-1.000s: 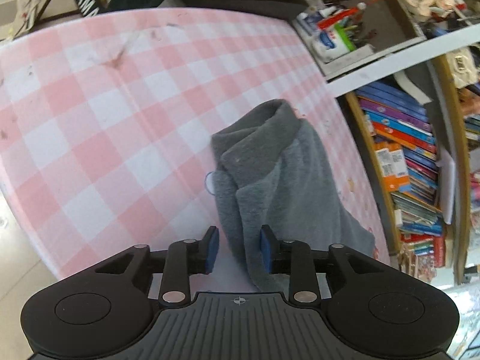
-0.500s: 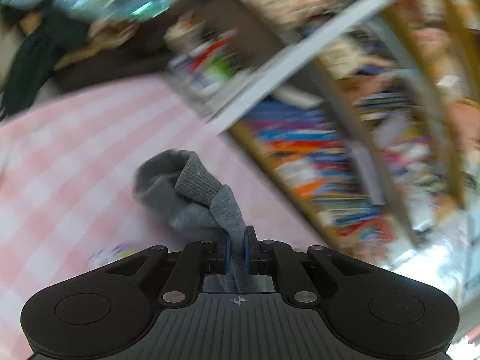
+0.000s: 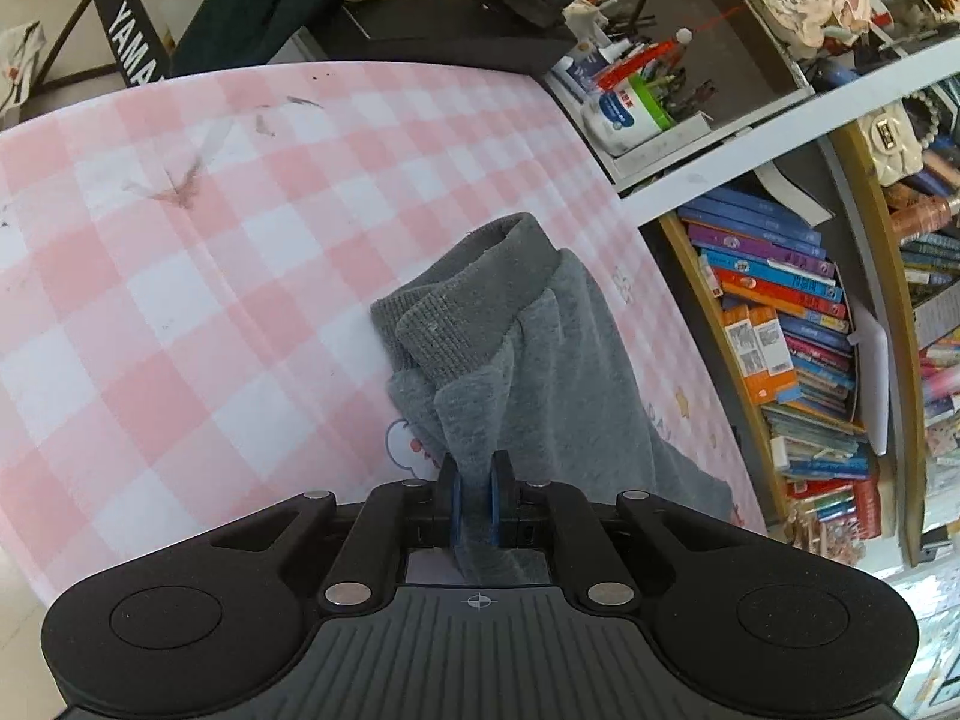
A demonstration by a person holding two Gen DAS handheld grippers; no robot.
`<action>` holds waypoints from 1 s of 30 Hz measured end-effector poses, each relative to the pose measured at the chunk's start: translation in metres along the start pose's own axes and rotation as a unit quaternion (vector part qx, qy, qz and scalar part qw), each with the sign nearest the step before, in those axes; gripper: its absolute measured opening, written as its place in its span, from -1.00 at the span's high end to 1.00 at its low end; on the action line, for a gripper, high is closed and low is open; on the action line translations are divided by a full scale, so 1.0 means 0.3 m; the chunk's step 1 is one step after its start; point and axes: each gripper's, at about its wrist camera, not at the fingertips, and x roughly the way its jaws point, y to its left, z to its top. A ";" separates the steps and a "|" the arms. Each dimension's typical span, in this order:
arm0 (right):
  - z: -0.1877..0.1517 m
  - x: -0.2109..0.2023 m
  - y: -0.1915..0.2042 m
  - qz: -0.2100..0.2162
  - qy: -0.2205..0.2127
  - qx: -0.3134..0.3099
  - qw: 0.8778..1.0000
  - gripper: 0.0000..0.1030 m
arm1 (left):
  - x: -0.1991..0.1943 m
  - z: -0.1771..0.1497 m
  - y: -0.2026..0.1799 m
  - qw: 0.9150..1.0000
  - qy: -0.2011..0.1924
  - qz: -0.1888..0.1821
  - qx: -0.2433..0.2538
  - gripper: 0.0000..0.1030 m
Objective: Fold clothes
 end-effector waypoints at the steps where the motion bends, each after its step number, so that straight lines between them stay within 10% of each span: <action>1: 0.007 -0.032 0.010 0.026 -0.022 0.005 0.999 0.84 | 0.001 0.001 0.000 1.000 0.001 0.000 0.001 0.85; 4: 0.018 -0.095 0.015 0.079 -0.064 0.029 0.994 0.85 | 0.008 0.003 0.004 1.000 0.004 0.000 -0.002 0.83; 9: -0.002 0.017 -0.048 -0.005 0.009 0.047 0.999 0.81 | 0.015 0.004 0.011 1.000 0.007 -0.001 -0.008 0.76; 17: -0.028 -0.019 -0.011 -0.062 -0.026 0.024 0.997 0.23 | 0.024 0.007 0.038 0.999 0.012 -0.006 -0.033 0.55; 22: -0.073 -0.069 0.109 -0.104 -0.073 -0.071 0.989 -0.01 | 0.034 0.010 0.056 0.998 0.012 -0.021 -0.063 0.52; 30: -0.241 -0.035 0.415 -0.014 -0.046 -0.327 0.944 -0.36 | 0.041 0.009 0.054 0.998 0.010 -0.027 -0.062 0.54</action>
